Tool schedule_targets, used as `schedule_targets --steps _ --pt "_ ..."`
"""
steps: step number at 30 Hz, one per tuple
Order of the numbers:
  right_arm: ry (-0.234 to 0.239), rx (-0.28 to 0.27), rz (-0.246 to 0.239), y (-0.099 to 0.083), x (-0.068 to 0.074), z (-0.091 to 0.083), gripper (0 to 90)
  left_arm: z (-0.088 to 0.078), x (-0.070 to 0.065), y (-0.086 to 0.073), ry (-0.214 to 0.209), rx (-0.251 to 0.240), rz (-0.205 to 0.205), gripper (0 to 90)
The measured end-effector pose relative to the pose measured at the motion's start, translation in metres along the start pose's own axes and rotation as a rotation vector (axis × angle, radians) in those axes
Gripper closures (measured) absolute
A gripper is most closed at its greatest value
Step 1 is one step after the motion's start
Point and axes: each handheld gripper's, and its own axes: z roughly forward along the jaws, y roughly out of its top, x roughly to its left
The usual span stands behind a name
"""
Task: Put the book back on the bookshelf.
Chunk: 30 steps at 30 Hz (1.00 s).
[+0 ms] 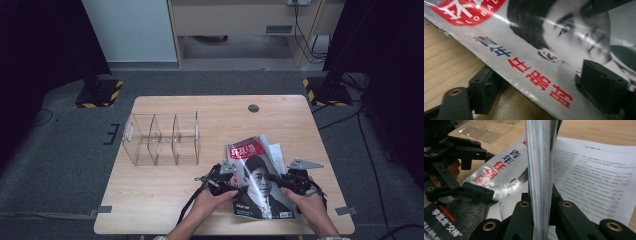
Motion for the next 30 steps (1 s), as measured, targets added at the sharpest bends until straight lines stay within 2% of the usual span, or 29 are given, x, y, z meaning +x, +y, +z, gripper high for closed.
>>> schedule_targets --steps 2,4,6,9,11,15,20,23,27,30 --pt "-0.013 0.009 0.004 -0.001 -0.001 0.001 84.4 0.000 0.000 0.000 0.011 -0.001 0.002 22.4" --pt "-0.037 0.026 0.003 -0.002 -0.002 0.003 80.7 -0.001 0.000 -0.001 0.030 -0.003 0.013 28.1" --pt "-0.077 0.048 -0.029 -0.004 -0.002 0.005 75.9 -0.002 0.000 -0.001 0.038 -0.010 0.010 34.9" --pt "-0.091 0.056 -0.040 -0.004 -0.001 0.006 72.0 -0.002 0.000 -0.002 0.054 -0.015 0.012 38.5" --pt "-0.116 0.070 -0.055 -0.005 -0.001 0.008 62.3 -0.003 0.001 -0.003 0.057 -0.015 0.014 41.5" --pt "-0.169 0.124 -0.050 -0.007 -0.004 0.012 46.9 -0.003 0.000 -0.003 0.063 -0.013 0.025 43.0" --pt "-0.275 0.098 -0.008 -0.008 -0.013 0.011 26.5 -0.003 0.000 -0.003 0.064 -0.013 0.033 43.3" --pt "-0.313 0.114 -0.003 -0.010 -0.018 0.009 23.3 -0.003 -0.001 -0.003 0.068 -0.010 0.039 43.4" --pt "-0.313 0.118 0.010 -0.011 -0.019 0.011 20.1 -0.003 0.000 -0.003 0.063 -0.012 0.034 43.5" --pt "-0.315 0.134 -0.009 -0.012 -0.018 0.014 19.1 -0.003 0.000 -0.003 0.061 -0.012 0.033 43.8"
